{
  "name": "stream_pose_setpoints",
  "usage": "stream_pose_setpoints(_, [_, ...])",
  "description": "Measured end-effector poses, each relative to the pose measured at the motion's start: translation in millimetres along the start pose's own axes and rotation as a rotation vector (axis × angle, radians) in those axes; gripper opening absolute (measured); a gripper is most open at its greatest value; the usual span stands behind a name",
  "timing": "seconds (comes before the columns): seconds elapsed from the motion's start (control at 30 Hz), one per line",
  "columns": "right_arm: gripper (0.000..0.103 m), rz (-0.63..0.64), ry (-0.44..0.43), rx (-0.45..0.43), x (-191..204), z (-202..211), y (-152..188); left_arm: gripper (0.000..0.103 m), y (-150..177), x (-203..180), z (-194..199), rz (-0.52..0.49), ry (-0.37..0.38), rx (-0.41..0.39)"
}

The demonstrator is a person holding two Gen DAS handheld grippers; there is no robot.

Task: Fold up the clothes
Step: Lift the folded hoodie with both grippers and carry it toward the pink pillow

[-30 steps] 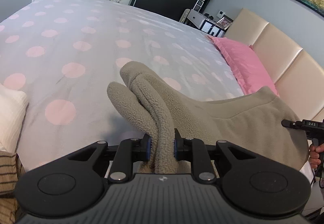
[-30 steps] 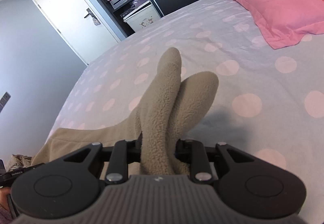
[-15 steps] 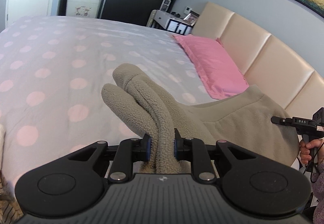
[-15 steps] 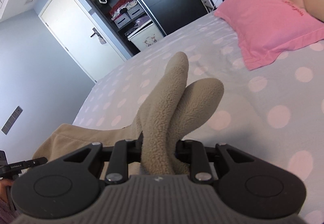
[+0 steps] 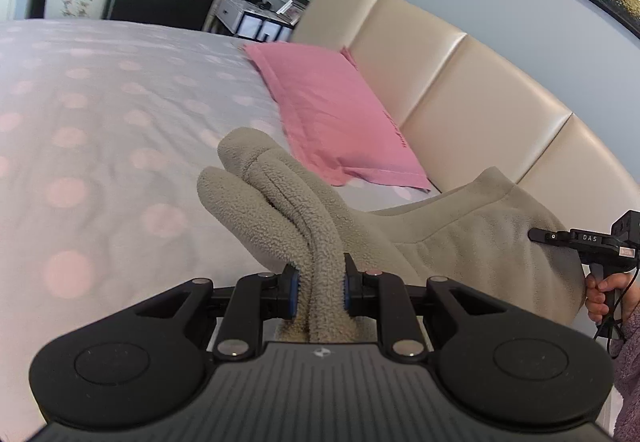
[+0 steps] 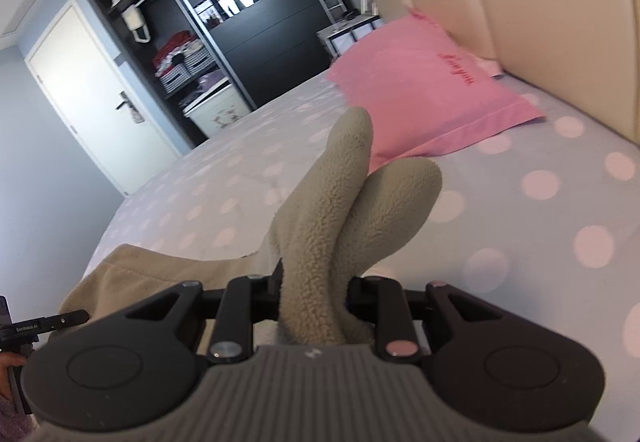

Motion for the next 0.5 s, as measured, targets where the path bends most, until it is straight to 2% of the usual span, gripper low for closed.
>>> stream_pose_setpoints(0.23, [0.026, -0.023, 0.112, -0.024, -95.5, -17.2, -38.9, 0.017, -19.3, -29.6, -115.6, 0.022, 0.077, 0.001])
stream_pose_setpoints(0.5, [0.026, 0.01, 0.211, -0.1, -179.4, -73.5, -88.5, 0.017, -44.1, -49.1, -228.6, 0.065, 0.11, -0.058])
Point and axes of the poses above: each gripper's, at about its wrist camera, not at the fingertips, and z roughly against the way its jaws point, x to its left, y to its underside, the point moved 3 cm from there along -z, roughly the way its jaws point, and after that the axes turned 14 degrees about z, right-handed, at the moved point
